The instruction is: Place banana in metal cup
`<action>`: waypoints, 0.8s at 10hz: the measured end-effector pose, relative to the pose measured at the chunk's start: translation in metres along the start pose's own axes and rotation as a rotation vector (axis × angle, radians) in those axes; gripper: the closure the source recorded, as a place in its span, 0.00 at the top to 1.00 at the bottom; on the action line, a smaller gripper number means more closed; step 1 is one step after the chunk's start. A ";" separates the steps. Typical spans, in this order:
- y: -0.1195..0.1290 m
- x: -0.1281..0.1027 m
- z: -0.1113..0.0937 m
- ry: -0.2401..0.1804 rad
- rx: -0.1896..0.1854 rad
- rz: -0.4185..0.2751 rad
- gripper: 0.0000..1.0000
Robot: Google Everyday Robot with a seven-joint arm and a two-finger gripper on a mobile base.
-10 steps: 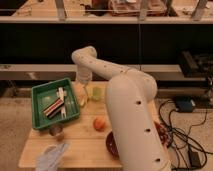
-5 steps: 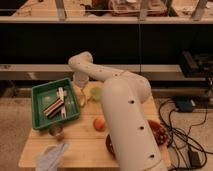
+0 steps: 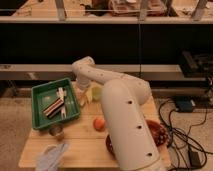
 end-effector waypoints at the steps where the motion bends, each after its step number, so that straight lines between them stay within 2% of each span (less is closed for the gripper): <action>1: 0.001 0.002 0.002 -0.002 -0.006 0.014 0.80; 3: 0.003 0.000 0.014 -0.008 -0.024 0.019 0.80; 5: 0.006 -0.003 0.025 -0.015 -0.037 0.007 0.73; 7: 0.008 -0.002 0.025 -0.023 -0.033 -0.002 0.50; 8: 0.009 -0.001 0.024 -0.025 -0.028 -0.004 0.42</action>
